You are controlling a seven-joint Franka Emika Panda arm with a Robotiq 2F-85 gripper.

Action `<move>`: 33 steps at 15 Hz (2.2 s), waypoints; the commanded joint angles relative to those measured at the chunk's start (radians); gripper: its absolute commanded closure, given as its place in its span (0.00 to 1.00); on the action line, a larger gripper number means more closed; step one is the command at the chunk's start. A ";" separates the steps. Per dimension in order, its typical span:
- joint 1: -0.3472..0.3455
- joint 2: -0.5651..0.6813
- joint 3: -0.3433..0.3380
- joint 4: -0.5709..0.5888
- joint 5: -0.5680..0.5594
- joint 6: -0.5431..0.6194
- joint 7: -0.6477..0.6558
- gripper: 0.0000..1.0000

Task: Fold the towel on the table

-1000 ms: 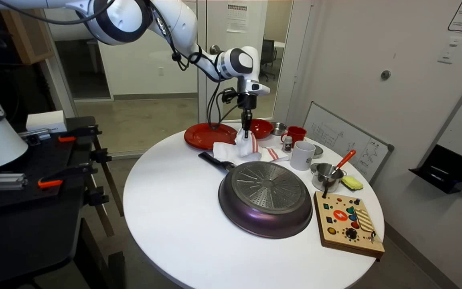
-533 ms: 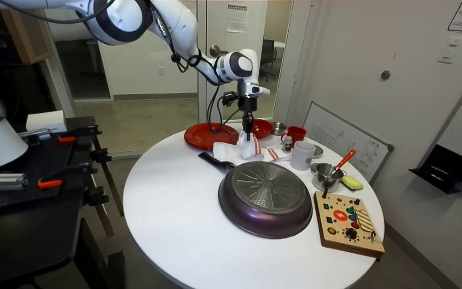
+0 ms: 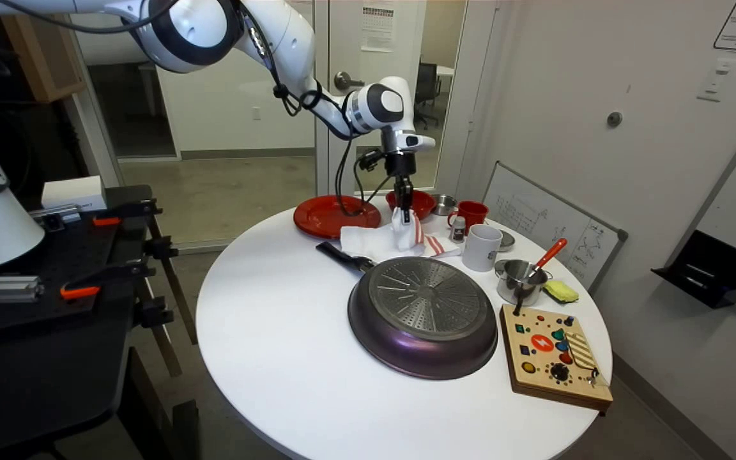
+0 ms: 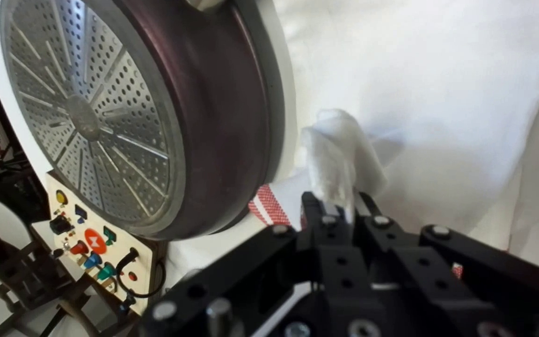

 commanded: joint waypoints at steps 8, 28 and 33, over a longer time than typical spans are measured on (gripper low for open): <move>0.040 0.000 -0.029 -0.001 -0.118 -0.005 -0.299 0.95; 0.065 -0.002 -0.050 0.061 -0.570 -0.061 -0.421 0.00; -0.016 -0.005 0.031 0.210 -0.396 -0.238 -0.629 0.00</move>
